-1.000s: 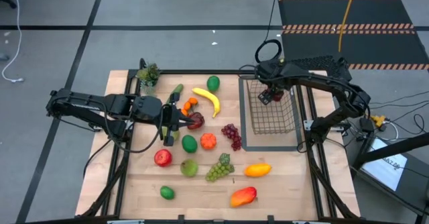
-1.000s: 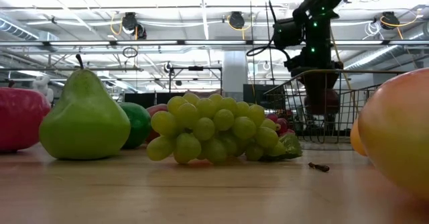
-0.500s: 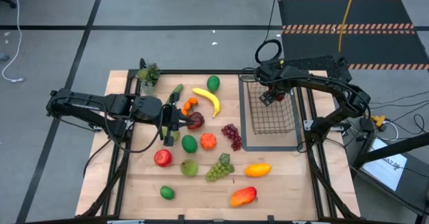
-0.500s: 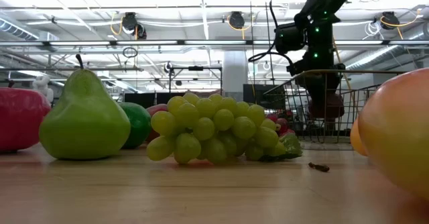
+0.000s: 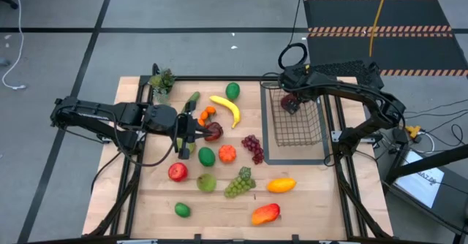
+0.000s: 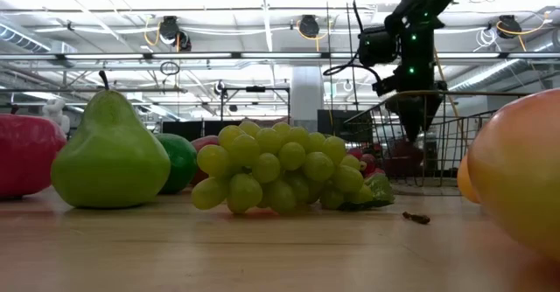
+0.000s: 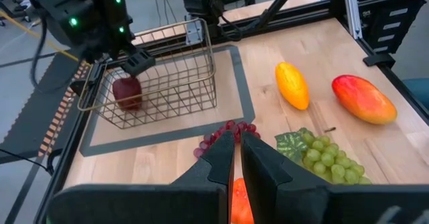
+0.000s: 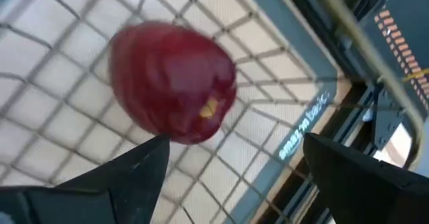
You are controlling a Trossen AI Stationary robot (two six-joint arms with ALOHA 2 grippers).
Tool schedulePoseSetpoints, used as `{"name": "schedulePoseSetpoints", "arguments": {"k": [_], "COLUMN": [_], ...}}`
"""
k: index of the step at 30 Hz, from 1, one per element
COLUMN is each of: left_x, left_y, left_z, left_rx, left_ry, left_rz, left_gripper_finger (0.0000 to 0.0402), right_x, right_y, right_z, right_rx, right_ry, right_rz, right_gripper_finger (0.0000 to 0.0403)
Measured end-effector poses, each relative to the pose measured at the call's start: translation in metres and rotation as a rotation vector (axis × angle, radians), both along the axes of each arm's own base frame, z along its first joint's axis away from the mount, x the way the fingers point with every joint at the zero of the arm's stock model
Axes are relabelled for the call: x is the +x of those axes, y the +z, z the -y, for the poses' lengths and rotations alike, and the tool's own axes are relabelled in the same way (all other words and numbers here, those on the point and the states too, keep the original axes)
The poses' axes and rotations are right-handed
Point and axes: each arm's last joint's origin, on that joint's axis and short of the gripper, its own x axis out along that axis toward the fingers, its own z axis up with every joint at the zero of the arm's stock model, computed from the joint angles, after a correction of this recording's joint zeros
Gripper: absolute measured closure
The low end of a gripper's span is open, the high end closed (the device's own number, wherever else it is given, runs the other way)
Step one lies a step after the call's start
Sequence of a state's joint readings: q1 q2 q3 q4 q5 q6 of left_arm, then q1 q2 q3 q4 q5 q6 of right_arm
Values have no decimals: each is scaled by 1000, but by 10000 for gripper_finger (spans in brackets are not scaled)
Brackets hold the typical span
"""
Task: Build produce basket
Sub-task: Put the bottom apple into the gold wire basket
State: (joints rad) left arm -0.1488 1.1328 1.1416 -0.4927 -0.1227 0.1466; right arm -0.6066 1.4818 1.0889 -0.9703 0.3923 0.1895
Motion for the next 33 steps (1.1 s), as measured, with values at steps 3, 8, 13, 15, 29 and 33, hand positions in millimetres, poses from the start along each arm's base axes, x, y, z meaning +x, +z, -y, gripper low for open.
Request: {"name": "schedulePoseSetpoints", "arguments": {"k": [3,8,13,15,29,33], "left_x": [0,-1,-1,-1,-5,-15], "left_y": [-1,-1,-1,-1,-7,-18], "left_z": [1,4,6,7,7,11], "left_rx": [0,0,0,0,17,-20], "left_ry": [-5,-17,-27,-30,-2,74], "left_rz": [-6,-7,-7,-9,-76,-218], "left_gripper_finger": [371,371,371,371,371,365], "right_x": [3,7,6,5,4,7], "right_y": [12,43,74,85,115,112], "right_z": [-8,-35,-74,-90,-174,-187], "right_rx": [-48,-145,-203,-208,-201,-281], "right_ry": [32,106,202,251,489,514], "right_rz": [73,263,486,570,894,867], "right_gripper_finger": [65,66,67,67,67,67]}}
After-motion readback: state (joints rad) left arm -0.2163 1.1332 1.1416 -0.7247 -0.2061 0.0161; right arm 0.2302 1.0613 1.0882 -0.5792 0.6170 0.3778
